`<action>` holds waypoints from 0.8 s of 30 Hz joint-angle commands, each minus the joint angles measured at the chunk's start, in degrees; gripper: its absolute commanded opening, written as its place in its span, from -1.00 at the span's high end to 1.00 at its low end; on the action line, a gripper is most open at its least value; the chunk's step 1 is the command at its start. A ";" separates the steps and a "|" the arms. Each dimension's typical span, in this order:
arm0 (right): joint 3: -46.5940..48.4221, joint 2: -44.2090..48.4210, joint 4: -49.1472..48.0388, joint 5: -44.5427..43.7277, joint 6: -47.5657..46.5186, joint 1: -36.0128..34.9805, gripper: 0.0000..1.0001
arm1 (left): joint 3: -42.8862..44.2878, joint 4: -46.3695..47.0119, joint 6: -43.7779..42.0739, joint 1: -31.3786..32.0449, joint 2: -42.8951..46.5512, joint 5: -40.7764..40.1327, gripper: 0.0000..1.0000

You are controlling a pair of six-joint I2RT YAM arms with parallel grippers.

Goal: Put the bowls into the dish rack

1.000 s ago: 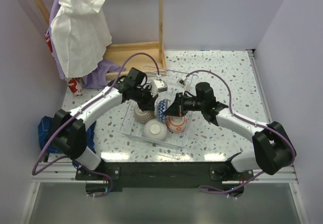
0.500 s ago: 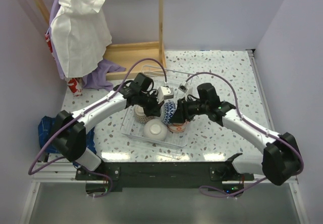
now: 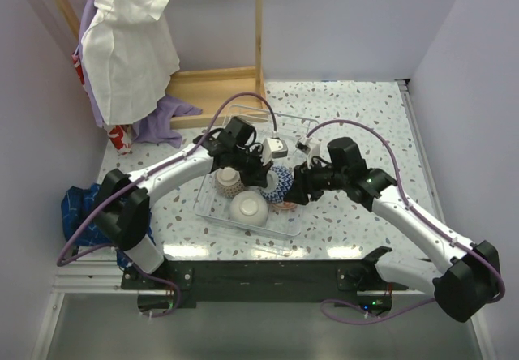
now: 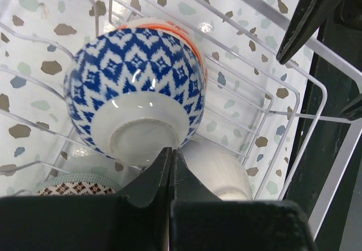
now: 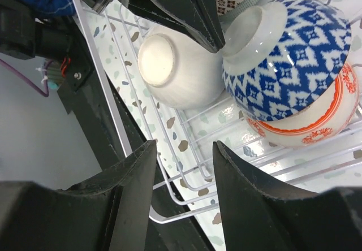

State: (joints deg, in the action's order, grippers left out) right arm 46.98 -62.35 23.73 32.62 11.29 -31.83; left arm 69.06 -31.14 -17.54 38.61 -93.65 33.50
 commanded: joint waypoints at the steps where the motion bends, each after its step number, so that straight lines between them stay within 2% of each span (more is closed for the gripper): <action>1: 2.50 1.52 0.80 -2.56 -0.83 -0.16 0.03 | 4.24 3.01 1.54 0.41 0.57 0.62 1.00; 14: 7.68 6.00 9.05 -9.85 -4.08 3.09 0.02 | 10.38 3.80 2.77 2.00 -3.83 -0.27 1.00; 15: 8.21 6.27 9.75 -10.81 -3.73 4.75 -0.02 | 11.01 3.28 2.95 2.00 -3.39 -1.49 1.00; 17: 9.52 7.23 11.59 -14.59 -1.64 7.39 -0.29 | 13.02 2.75 2.78 1.91 -1.03 -7.37 1.00; 19: 10.32 7.50 13.09 -17.75 -0.13 11.96 -0.48 | 14.17 1.87 0.85 1.82 0.91 -13.41 0.43; 20: 11.19 7.50 14.93 -21.60 0.83 13.10 -0.75 | 14.96 1.69 0.06 1.73 2.84 -15.28 0.21; 21: 11.64 7.24 15.56 -24.25 0.84 13.90 -0.87 | 15.31 1.08 -1.26 1.56 3.90 -17.04 -0.25; 22: 11.90 7.07 16.17 -25.92 0.75 14.08 -0.89 | 15.40 0.90 -1.88 1.38 4.87 -19.93 -0.49; 23: 12.43 6.72 16.87 -28.73 0.14 14.34 -0.92 | 15.23 0.73 -2.32 0.60 6.70 -20.83 -0.90; 24: 12.61 6.28 17.14 -30.06 0.22 14.61 -0.96 | 14.97 0.03 -3.37 -0.11 7.51 -20.93 -0.99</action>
State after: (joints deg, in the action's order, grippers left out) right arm 56.55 -55.77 36.58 13.65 10.72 -18.13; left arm 81.23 -30.28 -17.80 40.38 -93.56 20.69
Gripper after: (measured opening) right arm 0.948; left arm 0.815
